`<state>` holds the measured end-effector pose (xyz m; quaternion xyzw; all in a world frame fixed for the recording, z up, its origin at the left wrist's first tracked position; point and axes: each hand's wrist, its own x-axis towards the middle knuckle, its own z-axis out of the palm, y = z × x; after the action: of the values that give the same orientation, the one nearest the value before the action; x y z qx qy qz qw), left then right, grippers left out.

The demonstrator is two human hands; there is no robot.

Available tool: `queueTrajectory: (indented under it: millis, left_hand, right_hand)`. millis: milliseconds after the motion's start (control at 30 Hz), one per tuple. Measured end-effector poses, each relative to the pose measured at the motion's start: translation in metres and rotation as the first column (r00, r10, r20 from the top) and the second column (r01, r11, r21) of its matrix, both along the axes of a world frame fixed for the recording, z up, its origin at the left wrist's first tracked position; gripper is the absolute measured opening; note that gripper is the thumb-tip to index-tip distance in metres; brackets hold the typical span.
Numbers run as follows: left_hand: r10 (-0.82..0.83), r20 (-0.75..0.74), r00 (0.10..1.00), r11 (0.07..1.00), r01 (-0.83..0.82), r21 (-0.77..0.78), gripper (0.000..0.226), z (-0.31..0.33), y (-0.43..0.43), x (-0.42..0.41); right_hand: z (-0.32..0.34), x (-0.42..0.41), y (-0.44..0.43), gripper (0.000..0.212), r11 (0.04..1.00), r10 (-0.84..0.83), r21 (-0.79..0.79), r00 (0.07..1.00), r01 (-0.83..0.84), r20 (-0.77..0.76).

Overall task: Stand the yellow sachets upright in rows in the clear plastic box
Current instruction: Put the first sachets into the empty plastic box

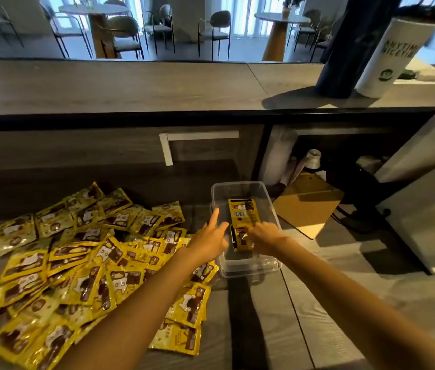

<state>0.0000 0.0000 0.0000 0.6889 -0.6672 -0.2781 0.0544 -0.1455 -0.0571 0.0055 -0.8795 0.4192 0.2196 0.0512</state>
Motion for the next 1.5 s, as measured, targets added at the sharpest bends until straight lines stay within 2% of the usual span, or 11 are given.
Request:
queueTrajectory:
  millis: [233,400,600,700,800,867,1000,1167,1300,1433,1500]
  left_hand:
    - [-0.015,0.056,0.998,1.0,0.014,0.017,0.057,0.001,0.024,-0.003]
    - [-0.02,0.072,0.997,0.999,0.017,0.042,0.052,0.011,0.032,-0.005]
    - [-0.017,0.073,0.997,0.999,0.013,0.049,0.051,0.013,0.033,-0.004]
    - [-0.003,0.113,0.994,1.0,0.0,0.03,0.054,0.01,0.032,-0.003]
    - [-0.022,0.154,0.988,0.998,0.03,-0.054,0.064,0.008,0.031,-0.001]
    - [-0.056,0.106,0.993,0.991,0.068,-0.113,0.064,0.007,0.028,-0.002]
    - [0.059,0.039,0.998,0.964,-0.046,-0.261,0.025,0.01,0.022,-0.008]
    - [0.289,-0.257,0.922,0.909,-0.348,-0.227,0.012,0.018,0.018,-0.004]
    - [0.33,-0.328,0.885,0.907,-0.394,-0.151,0.013,0.018,0.017,-0.001]
    - [0.168,-0.254,0.952,0.95,-0.226,-0.216,0.042,0.021,0.016,-0.005]
    - [0.071,-0.244,0.967,0.965,-0.128,-0.227,0.038,0.021,0.016,-0.009]
  right_hand:
    - [-0.006,0.0,0.014,0.028,0.998,0.054,-0.033,0.995,-0.051,0.081]
    - [-0.016,0.002,0.021,0.079,0.997,0.078,0.024,0.994,-0.076,-0.081]
    - [-0.013,0.005,0.026,0.034,0.993,0.115,-0.013,0.993,-0.115,0.014]
    - [-0.009,0.008,0.031,0.03,0.993,0.098,-0.069,0.994,-0.094,0.058]
    - [0.002,0.007,0.025,0.031,0.998,0.001,-0.054,0.967,0.013,0.254]
    - [0.013,0.006,0.02,0.027,1.0,-0.009,0.01,0.92,0.006,0.393]
    - [0.026,0.001,0.014,0.02,0.991,-0.084,0.132,0.827,0.012,0.556]
    - [0.026,-0.013,0.004,0.018,0.939,-0.333,0.292,0.696,0.182,0.636]
    - [0.028,-0.016,0.004,0.014,0.874,-0.485,0.422,0.509,0.242,0.712]
    - [0.033,-0.013,0.005,0.014,0.96,-0.28,0.213,0.63,0.181,0.724]
    - [0.034,-0.012,0.007,0.015,0.974,-0.219,0.199,0.673,0.107,0.707]
